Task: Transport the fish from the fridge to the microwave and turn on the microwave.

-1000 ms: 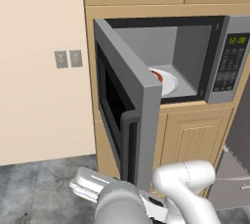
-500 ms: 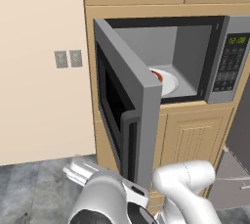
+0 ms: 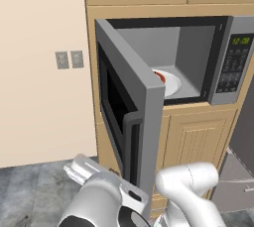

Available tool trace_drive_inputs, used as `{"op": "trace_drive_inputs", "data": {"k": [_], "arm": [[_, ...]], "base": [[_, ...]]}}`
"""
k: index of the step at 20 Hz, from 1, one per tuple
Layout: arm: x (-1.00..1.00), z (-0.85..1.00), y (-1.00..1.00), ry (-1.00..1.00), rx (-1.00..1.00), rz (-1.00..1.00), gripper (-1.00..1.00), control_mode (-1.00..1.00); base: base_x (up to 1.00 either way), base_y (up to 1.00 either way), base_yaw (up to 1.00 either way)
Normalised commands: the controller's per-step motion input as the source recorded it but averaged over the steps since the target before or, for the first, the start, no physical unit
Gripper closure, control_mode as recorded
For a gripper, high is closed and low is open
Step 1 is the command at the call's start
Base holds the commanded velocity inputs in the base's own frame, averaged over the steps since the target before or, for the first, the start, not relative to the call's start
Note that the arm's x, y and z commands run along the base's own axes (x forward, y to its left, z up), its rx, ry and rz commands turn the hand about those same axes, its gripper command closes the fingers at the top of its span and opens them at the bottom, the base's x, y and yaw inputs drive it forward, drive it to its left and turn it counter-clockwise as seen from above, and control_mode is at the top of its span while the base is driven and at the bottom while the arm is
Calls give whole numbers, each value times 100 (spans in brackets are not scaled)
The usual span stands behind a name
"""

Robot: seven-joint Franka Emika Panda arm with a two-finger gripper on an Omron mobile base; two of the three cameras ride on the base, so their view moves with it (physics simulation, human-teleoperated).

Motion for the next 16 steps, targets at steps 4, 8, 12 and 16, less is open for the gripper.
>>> {"op": "trace_drive_inputs", "data": {"k": [4,8,12,16], "arm": [[0,0,-3,-2,0,-13,100,-100],[4,0,-19,0,0,-9,100,-100],[13,0,-29,0,0,-3,100,-100],[28,0,-33,0,0,0,100,-100]], "base": [[0,0,0],[0,0,0],[0,0,0],[0,0,0]]}}
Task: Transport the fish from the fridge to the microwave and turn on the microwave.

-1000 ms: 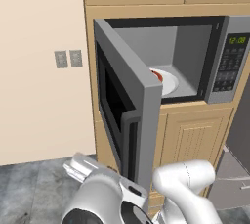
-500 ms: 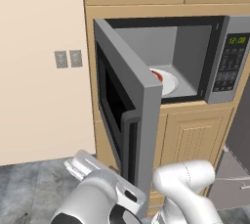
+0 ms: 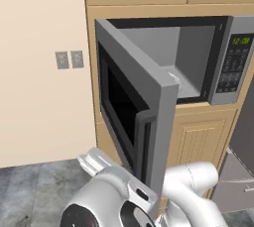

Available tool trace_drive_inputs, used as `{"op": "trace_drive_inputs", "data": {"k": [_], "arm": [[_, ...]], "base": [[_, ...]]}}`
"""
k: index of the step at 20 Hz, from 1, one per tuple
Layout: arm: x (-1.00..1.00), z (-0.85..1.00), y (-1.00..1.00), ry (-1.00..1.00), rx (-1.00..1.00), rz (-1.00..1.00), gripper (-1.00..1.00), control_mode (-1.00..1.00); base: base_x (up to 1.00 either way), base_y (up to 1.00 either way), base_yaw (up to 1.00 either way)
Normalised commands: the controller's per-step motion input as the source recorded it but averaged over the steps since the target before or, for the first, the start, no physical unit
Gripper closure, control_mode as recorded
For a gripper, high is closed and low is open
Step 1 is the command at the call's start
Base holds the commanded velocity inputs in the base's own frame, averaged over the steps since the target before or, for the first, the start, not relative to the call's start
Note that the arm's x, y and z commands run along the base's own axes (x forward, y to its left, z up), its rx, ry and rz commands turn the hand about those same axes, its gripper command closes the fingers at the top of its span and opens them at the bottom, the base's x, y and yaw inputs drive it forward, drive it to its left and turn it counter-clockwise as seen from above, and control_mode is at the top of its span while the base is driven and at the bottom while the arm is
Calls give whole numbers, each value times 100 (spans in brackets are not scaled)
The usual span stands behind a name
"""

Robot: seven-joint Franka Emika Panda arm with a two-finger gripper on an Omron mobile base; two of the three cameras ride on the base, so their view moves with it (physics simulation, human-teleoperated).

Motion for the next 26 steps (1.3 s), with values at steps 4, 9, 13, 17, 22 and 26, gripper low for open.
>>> {"op": "trace_drive_inputs", "data": {"k": [4,9,13,17,22,26], "arm": [[41,0,-35,0,0,0,100,-100],[47,0,-37,0,0,0,100,-100],[47,0,-29,0,0,0,100,-100],[40,0,-21,0,0,0,100,-100],[46,-3,-20,0,0,0,100,-100],[53,-1,-22,0,0,0,100,-100]], "base": [[0,0,0],[0,0,0],[0,0,0],[0,0,0],[0,0,0],[0,0,0]]}}
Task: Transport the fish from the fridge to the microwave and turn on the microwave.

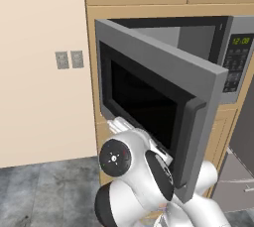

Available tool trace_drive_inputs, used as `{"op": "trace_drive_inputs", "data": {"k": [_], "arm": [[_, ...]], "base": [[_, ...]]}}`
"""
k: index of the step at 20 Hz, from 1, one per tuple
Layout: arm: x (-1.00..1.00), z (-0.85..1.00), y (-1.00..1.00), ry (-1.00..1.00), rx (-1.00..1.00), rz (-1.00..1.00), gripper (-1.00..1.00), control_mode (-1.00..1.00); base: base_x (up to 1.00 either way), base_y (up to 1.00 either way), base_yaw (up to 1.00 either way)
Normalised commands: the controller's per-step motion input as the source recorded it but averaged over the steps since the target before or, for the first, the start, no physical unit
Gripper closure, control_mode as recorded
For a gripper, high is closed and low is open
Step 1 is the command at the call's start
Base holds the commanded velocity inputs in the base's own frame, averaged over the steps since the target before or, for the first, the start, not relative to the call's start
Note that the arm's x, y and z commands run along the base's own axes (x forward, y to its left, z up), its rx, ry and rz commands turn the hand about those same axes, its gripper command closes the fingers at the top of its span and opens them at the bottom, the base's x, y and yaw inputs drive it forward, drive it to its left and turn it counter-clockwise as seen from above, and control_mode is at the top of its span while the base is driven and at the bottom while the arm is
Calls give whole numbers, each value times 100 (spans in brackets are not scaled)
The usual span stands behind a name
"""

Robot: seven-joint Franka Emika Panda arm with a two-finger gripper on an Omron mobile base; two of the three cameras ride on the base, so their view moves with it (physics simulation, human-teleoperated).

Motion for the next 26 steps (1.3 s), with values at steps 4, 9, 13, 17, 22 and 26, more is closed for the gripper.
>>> {"op": "trace_drive_inputs", "data": {"k": [4,9,13,17,22,26], "arm": [[55,0,-22,0,0,0,100,-100],[58,0,-26,0,0,0,100,-100],[53,0,-23,-2,0,0,100,-100],[53,0,-18,-9,0,0,100,-100],[52,0,-17,-8,0,0,100,-100],[53,0,-16,-6,0,0,100,-100]], "base": [[0,0,0],[0,0,0],[0,0,0],[0,0,0],[0,0,0],[0,0,0]]}}
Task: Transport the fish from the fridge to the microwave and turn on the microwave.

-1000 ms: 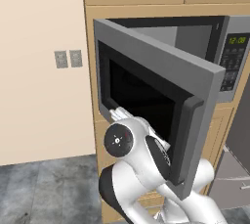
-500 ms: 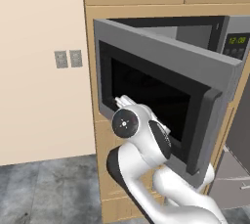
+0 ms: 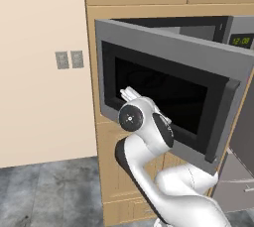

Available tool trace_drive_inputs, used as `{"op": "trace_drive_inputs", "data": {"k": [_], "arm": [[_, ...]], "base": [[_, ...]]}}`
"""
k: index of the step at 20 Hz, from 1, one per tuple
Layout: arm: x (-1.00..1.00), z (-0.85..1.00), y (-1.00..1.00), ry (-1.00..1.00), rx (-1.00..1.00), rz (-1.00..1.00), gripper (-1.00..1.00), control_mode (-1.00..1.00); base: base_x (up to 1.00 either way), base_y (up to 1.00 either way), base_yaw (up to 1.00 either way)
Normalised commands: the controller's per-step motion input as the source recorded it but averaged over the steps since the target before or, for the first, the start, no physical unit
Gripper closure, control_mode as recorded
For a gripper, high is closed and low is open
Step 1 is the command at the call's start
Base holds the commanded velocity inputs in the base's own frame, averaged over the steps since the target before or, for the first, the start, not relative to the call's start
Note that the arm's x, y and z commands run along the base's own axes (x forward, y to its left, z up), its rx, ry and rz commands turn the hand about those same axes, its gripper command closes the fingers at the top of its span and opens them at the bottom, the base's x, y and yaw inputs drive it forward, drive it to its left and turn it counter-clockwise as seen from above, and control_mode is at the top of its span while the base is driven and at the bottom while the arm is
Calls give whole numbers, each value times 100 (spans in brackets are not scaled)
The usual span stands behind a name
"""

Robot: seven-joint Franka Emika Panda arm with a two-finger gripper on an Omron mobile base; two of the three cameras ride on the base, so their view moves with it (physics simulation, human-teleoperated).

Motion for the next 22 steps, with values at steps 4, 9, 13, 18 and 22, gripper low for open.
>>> {"op": "trace_drive_inputs", "data": {"k": [4,9,13,18,22], "arm": [[52,0,-16,-6,0,0,100,-100],[48,0,-15,-7,0,0,100,-100],[44,0,-14,-1,1,0,100,-100],[49,0,-20,0,1,0,100,-100],[42,0,-18,0,3,0,100,-100]], "base": [[0,0,0],[0,0,0],[0,0,0],[0,0,0],[0,0,0]]}}
